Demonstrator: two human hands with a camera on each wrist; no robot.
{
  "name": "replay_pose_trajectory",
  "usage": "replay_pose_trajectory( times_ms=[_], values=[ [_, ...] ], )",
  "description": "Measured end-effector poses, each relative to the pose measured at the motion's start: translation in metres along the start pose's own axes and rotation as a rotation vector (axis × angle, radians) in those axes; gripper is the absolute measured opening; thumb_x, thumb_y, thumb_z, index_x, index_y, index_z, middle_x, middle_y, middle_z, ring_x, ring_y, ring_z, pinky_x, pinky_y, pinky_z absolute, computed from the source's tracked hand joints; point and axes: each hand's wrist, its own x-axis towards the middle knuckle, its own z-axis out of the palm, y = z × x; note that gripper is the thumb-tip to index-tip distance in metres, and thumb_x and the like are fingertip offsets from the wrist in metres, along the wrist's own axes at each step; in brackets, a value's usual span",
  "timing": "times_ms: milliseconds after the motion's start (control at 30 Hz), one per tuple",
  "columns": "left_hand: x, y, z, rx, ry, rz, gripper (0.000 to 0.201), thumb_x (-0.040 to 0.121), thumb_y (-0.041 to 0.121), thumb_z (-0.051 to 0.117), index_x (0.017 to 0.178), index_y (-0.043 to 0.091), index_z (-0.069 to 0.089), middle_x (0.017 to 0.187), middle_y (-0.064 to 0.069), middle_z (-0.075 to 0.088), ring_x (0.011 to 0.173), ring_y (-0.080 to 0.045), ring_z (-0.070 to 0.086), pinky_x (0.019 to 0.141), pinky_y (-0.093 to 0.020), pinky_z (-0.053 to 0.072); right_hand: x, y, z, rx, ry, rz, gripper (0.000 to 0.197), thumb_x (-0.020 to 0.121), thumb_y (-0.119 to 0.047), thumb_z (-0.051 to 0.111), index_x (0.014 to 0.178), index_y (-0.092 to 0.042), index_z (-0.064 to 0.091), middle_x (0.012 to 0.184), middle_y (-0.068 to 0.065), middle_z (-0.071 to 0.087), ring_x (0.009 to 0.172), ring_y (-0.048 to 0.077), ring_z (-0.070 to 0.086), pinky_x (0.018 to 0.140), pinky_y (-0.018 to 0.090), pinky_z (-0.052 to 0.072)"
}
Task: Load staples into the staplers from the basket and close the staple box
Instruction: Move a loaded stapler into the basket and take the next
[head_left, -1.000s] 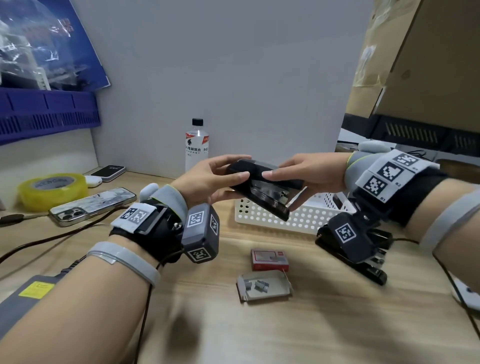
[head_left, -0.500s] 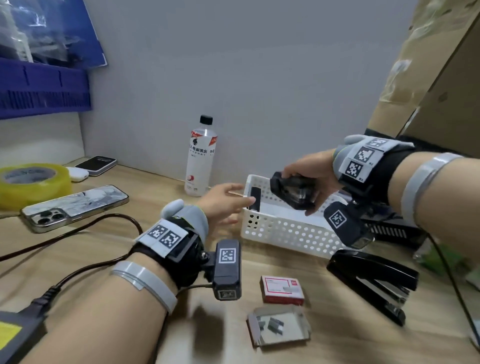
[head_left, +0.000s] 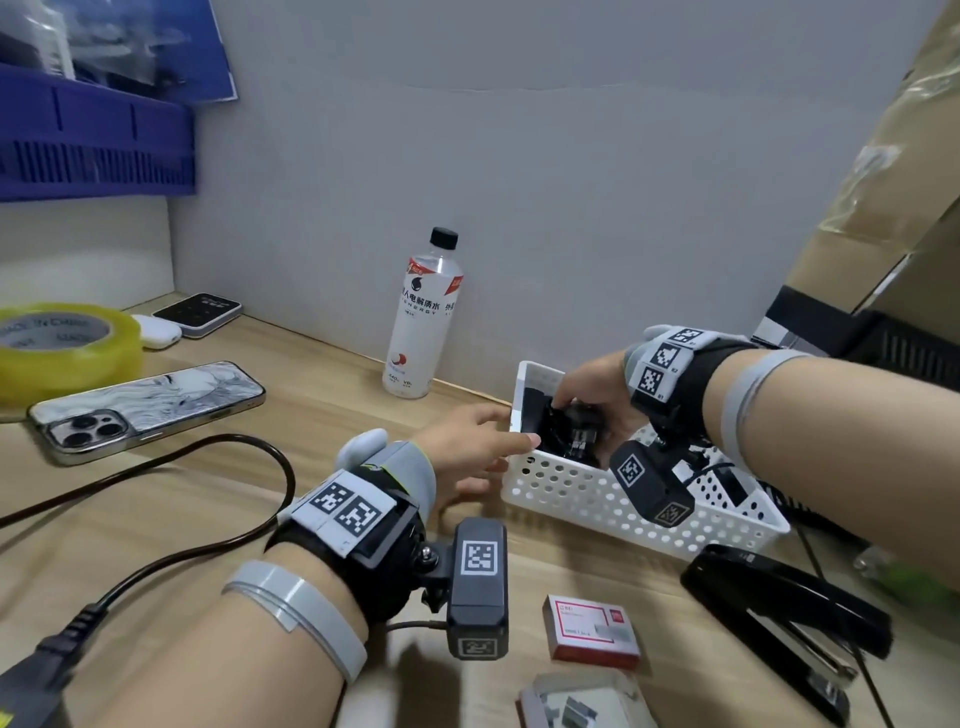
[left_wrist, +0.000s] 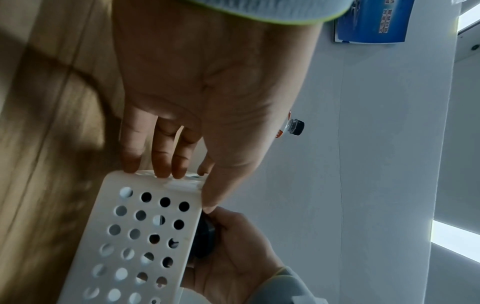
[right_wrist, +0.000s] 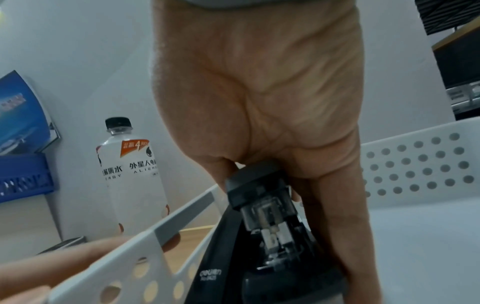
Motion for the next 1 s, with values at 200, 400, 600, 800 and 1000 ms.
replay_pose_trajectory(
  times_ms=[200,400,600,800,1000],
  values=[
    [-0.005,0.002,0.001,0.0,0.012,-0.006,0.036,0.083,0.029,0.077,0.116,0.028,0.065,0.11,-0.005,0.075,0.09,-0.021,0.064,0.101,-0.05,0.05,0.009,0.003,0.002,-0.034,0.012,-0.015,0.021,0.105,-0.014,0.038,0.115,-0.001,0.052,0.098,0.016,0.062,0.086,0.031,0.064,0.069,0.051,0.054],
    [-0.01,-0.006,0.003,-0.006,0.045,0.0,0.051,0.075,0.045,0.081,0.118,0.023,0.063,0.114,-0.006,0.073,0.096,-0.022,0.067,0.095,-0.044,0.055,-0.008,0.013,-0.001,-0.098,0.003,-0.057,0.023,0.105,-0.021,0.044,0.114,-0.004,0.057,0.089,0.014,0.067,0.064,0.029,0.074,0.052,0.045,0.06],
    [-0.029,-0.01,0.01,-0.072,0.009,-0.086,0.048,0.077,0.04,0.081,0.096,0.002,0.057,0.078,-0.012,0.058,0.075,-0.024,0.065,0.073,-0.036,0.06,-0.053,0.044,-0.039,-0.502,0.323,-0.191,0.035,0.1,-0.037,0.055,0.105,-0.005,0.067,0.087,0.007,0.07,0.061,0.015,0.061,0.039,0.015,0.044],
    [-0.057,-0.01,0.037,0.136,-0.227,-0.118,0.031,0.094,0.015,0.063,0.116,-0.007,0.065,0.113,-0.019,0.072,0.103,-0.021,0.071,0.086,-0.025,0.058,-0.096,0.125,-0.048,-0.826,0.261,-0.084,0.033,0.095,-0.036,0.065,0.108,-0.007,0.073,0.096,0.005,0.078,0.086,0.022,0.075,0.065,0.025,0.057],
    [-0.071,-0.021,0.072,0.317,-0.492,-0.107,0.029,0.099,0.008,0.054,0.125,0.004,0.065,0.123,-0.011,0.069,0.116,-0.023,0.064,0.1,-0.03,0.05,-0.105,0.181,-0.029,-1.074,0.271,-0.034,0.047,0.089,-0.037,0.071,0.127,-0.012,0.063,0.115,0.007,0.072,0.079,0.017,0.071,0.043,0.021,0.051]
  ],
)
